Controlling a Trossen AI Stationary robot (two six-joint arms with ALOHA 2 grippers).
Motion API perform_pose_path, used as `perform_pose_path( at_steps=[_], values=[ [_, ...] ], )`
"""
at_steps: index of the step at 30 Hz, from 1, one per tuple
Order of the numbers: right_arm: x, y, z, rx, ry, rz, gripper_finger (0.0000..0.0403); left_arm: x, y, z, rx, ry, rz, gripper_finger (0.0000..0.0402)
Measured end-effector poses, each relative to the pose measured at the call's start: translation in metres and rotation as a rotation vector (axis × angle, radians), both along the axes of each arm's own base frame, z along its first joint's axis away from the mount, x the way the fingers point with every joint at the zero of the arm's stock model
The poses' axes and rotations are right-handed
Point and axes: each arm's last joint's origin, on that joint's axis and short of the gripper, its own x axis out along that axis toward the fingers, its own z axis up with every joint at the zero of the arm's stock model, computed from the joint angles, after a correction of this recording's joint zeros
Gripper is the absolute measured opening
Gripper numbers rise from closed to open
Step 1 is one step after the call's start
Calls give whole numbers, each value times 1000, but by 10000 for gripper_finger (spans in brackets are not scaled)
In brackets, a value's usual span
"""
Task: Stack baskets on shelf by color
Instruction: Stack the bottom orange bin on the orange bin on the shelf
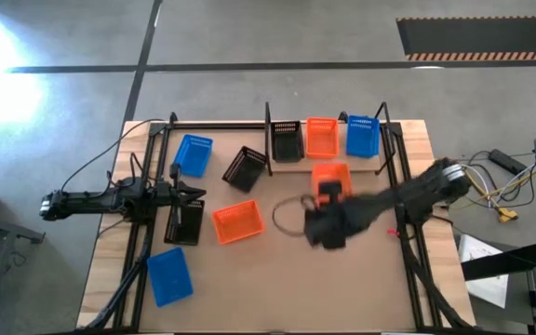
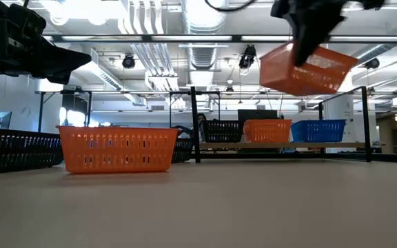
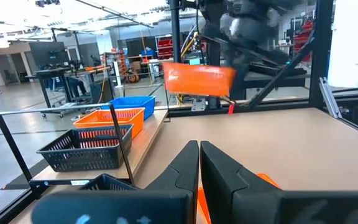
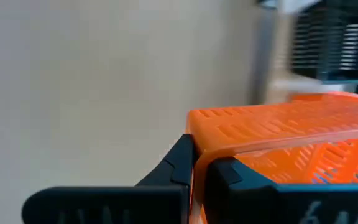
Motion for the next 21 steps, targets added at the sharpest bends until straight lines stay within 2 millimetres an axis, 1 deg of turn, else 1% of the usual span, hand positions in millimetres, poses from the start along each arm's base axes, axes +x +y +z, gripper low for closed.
perform_pose_path(
  at_steps=[3, 6, 9, 13, 15, 17, 21],
  values=[
    [-2, -42, 17, -1, -26, -39, 8, 0, 0, 0, 0, 0, 0, 0],
    [2, -87, 24, -10, -43, -62, 8, 0, 0, 0, 0, 0, 0, 0],
    [8, -129, 21, 18, -46, -81, 8, 0, 0, 0, 0, 0, 0, 0],
    [15, -177, 7, 90, 0, -105, 8, 0, 0, 0, 0, 0, 0, 0],
    [19, -196, 1, 96, 26, -122, 8, 0, 0, 0, 0, 0, 0, 0],
    [24, -211, -4, 101, 49, -113, 8, 0, 0, 0, 0, 0, 0, 0],
    [37, -231, -18, 111, 114, -102, 8, 0, 0, 0, 0, 0, 0, 0]
  ],
)
